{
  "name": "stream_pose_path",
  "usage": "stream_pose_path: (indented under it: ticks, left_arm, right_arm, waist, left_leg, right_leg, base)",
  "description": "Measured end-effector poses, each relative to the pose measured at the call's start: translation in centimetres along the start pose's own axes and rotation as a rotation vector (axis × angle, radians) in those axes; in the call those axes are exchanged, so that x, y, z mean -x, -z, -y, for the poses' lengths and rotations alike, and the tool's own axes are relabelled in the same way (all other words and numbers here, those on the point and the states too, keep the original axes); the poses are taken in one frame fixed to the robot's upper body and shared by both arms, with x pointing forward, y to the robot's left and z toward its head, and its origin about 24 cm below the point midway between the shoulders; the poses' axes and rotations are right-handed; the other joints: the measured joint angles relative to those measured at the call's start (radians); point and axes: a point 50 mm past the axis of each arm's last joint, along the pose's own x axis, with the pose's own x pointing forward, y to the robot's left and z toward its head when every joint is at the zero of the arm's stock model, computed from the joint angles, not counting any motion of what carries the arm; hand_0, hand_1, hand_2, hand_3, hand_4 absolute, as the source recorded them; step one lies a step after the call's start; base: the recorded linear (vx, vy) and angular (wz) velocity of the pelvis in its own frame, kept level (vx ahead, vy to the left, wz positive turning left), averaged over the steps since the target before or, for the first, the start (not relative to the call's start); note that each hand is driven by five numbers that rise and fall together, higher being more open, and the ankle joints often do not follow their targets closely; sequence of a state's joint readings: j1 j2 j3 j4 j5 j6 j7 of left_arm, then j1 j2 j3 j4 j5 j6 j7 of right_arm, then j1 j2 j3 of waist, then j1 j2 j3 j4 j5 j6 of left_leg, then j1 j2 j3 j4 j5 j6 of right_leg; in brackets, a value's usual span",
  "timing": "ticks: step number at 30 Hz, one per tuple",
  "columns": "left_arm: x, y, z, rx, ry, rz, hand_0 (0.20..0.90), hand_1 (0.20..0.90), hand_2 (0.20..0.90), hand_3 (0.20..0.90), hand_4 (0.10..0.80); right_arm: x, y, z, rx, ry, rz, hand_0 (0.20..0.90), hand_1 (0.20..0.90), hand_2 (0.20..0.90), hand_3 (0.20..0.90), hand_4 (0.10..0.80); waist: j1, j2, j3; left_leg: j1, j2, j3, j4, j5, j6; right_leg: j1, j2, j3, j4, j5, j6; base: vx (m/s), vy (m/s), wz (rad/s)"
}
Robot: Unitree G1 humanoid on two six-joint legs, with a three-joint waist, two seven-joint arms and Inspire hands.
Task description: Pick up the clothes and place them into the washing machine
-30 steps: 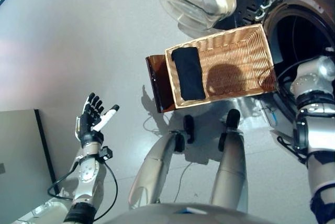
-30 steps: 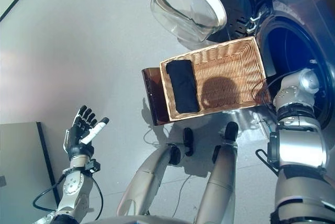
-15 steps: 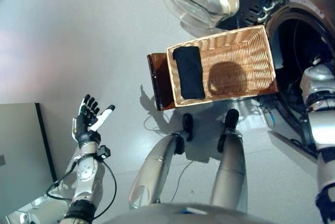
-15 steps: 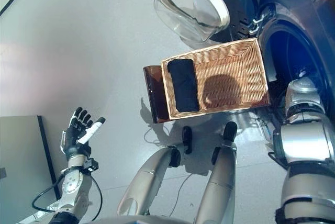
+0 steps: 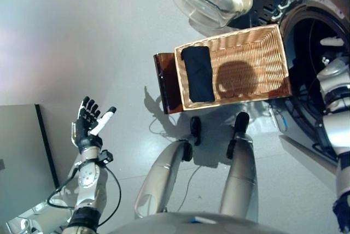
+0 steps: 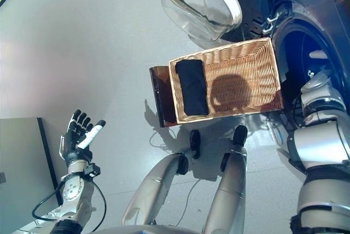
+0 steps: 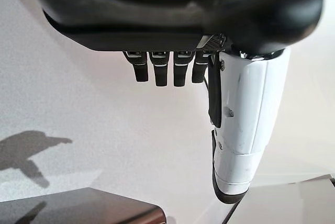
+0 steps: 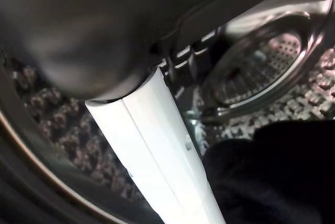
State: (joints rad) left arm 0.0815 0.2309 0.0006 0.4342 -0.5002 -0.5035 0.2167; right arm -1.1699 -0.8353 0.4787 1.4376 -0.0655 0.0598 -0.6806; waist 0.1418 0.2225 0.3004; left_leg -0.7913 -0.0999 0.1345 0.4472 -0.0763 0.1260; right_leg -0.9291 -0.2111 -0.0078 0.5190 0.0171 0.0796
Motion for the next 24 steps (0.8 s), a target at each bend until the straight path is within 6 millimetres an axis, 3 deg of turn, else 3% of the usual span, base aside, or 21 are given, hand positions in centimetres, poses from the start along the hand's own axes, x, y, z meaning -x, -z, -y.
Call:
stream_pose_path:
  ticks: [3,6,9,12,14,18,24]
  left_arm:
    - [0.0,-0.1,0.0,0.001,0.002,0.003,0.9,0.9,0.9,0.9,0.8]
    - [0.0,0.0,0.1,0.007,0.0,0.0,0.9,0.9,0.9,0.9,0.8]
    - [0.0,0.1,0.1,0.015,-0.004,-0.003,0.9,0.9,0.9,0.9,0.8]
    - [0.0,0.0,0.2,0.017,0.0,-0.001,0.9,0.9,0.9,0.9,0.8]
    - [0.0,0.0,0.2,0.02,-0.002,0.0,0.9,0.9,0.9,0.9,0.8]
    - [0.1,0.0,-0.1,0.043,-0.022,-0.005,0.9,0.9,0.9,0.9,0.8]
    - [0.2,0.2,0.2,0.074,-0.029,-0.009,0.9,0.9,0.9,0.9,0.8]
  right_arm:
    - [0.0,-0.3,0.0,-0.085,-0.004,-0.022,0.9,0.9,0.9,0.9,0.8]
    - [0.4,-0.9,-0.7,-0.445,-0.043,-0.129,0.9,0.9,0.9,0.9,0.8]
    - [1.5,-1.4,-2.0,-0.921,-0.063,-0.311,0.9,0.9,0.9,0.9,0.8]
    - [2.9,-0.9,-3.8,-1.176,-0.073,-0.467,0.9,0.9,0.9,0.9,0.8]
    - [4.3,-1.4,-5.3,-1.452,-0.062,-0.6,0.9,0.9,0.9,0.9,0.8]
    - [6.9,-1.6,-7.0,-1.675,-0.032,-0.626,0.9,0.9,0.9,0.9,0.8]
    - [9.6,0.0,-8.9,-1.733,-0.023,-0.685,0.9,0.9,0.9,0.9,0.8]
  waist:
    - [-0.004,0.0,0.0]
    - [-0.014,-0.002,0.002]
    - [-0.016,-0.017,0.01]
    - [-0.014,-0.033,0.013]
    - [-0.014,-0.044,0.013]
    - [-0.02,-0.058,0.007]
    - [-0.018,-0.06,0.006]
  left_leg:
    - [0.0,0.0,-0.002,0.001,0.0,0.0]
    - [0.004,0.001,-0.011,0.001,0.0,0.0]
    - [0.019,0.005,-0.011,-0.002,-0.001,-0.001]
    - [0.045,0.012,-0.012,-0.005,-0.007,-0.003]
    - [0.055,0.015,-0.01,-0.008,-0.007,-0.004]
    - [0.065,0.017,-0.006,-0.008,-0.009,-0.007]
    - [0.064,0.019,-0.01,-0.001,-0.016,-0.019]
  right_leg:
    - [0.003,0.001,-0.002,-0.001,0.001,0.0]
    - [0.012,0.007,-0.006,-0.009,0.0,0.0]
    - [0.024,0.012,-0.006,-0.012,0.001,-0.001]
    - [0.054,0.017,-0.006,-0.019,-0.002,-0.002]
    - [0.063,0.017,-0.006,-0.019,-0.006,-0.005]
    - [0.07,0.016,-0.006,-0.015,-0.013,-0.009]
    - [0.069,0.016,-0.006,0.002,-0.029,-0.014]
  base:
    - [0.002,-0.006,0.01]
    - [0.004,-0.004,0.03]
    - [0.0,0.0,0.0]
    - [0.0,0.0,0.0]
    - [0.0,0.0,0.0]
    - [-0.007,-0.002,-0.03]
    - [0.0,0.0,0.0]
